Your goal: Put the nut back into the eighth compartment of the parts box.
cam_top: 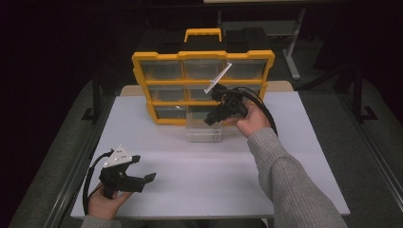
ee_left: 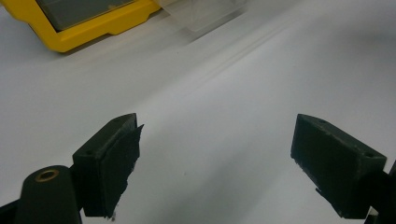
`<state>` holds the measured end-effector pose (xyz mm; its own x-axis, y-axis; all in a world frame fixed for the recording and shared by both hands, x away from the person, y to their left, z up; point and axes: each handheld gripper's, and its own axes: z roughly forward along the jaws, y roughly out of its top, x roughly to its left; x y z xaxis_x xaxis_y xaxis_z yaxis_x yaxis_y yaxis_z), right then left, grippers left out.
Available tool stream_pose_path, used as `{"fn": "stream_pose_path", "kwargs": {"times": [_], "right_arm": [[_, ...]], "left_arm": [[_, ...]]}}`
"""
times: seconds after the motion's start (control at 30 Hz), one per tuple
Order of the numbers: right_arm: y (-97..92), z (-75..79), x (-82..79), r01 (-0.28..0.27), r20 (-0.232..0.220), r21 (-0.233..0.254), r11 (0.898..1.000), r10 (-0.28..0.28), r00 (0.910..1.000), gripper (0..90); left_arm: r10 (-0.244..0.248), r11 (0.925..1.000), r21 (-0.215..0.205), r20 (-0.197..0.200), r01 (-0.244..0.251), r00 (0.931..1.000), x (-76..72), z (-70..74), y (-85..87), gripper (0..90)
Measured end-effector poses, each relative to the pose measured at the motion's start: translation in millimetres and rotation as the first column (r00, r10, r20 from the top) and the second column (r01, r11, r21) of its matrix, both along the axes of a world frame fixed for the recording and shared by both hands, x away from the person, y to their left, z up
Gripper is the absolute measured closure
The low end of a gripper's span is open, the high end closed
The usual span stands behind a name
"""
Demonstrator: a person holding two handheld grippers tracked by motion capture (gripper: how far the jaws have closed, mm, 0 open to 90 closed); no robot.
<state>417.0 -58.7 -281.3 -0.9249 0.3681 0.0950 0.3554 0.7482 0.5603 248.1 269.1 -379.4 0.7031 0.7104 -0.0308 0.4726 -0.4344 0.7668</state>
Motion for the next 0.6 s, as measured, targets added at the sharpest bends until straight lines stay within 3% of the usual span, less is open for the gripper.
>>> {"fn": "stream_pose_path", "kwargs": {"times": [0.6], "right_arm": [[10.4, -19.9, 26.8, 0.053, -0.022, -0.015, 0.998, -0.053, 0.9984, 69.1]], "left_arm": [[-0.006, 0.9999, 0.008, 0.004, 0.006, 1.0, 0.9, -0.5, 0.2, 15.0]]}}
